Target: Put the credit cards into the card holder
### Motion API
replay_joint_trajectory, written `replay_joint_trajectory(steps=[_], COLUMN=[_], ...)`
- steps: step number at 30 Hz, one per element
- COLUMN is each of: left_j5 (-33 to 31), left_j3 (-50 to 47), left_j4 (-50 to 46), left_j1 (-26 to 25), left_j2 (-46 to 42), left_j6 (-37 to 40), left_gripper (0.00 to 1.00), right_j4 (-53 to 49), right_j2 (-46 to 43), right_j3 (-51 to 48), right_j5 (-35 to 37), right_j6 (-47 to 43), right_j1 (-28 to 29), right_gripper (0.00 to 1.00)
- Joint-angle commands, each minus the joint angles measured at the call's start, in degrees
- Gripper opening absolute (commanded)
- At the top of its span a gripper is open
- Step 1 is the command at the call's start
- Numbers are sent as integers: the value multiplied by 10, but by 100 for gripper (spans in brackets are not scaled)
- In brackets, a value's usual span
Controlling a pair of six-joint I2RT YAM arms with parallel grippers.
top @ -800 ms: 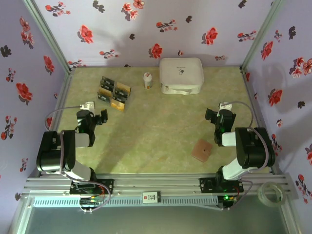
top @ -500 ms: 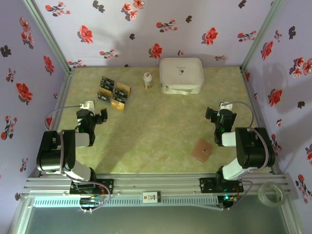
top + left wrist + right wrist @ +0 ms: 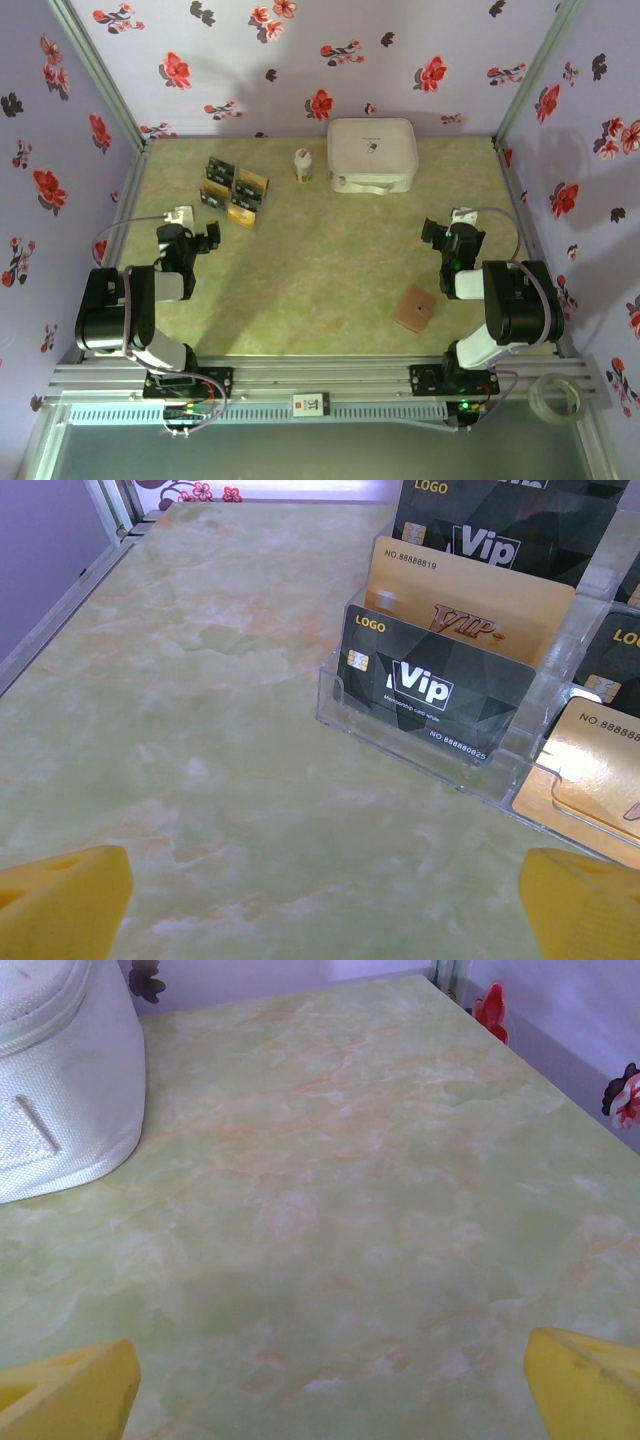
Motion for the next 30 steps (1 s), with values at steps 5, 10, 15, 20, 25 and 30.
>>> replay_joint_trajectory(steps=[5, 10, 15, 20, 25, 30], left_j5=[-11, -12, -11, -12, -53, -66], left_j3=[11, 10, 12, 4, -3, 4], left_j4=[19, 20, 19, 31, 11, -52], left_j1=[-5, -5, -5, -5, 0, 0], left_j2=[7, 6, 7, 4, -39, -100], left_j6=[14, 14, 14, 11, -15, -19], left_gripper=[100, 100, 100, 100, 100, 100], right_j4=[13, 16, 15, 24, -71, -196], right_j2=[7, 5, 5, 2, -67, -150], right_j3=[12, 10, 12, 6, 24, 61], right_j5=[6, 5, 6, 5, 11, 41], right_j6=[10, 10, 10, 9, 11, 51], right_j1=[0, 0, 0, 0, 0, -1], right_gripper=[99, 99, 99, 99, 99, 99])
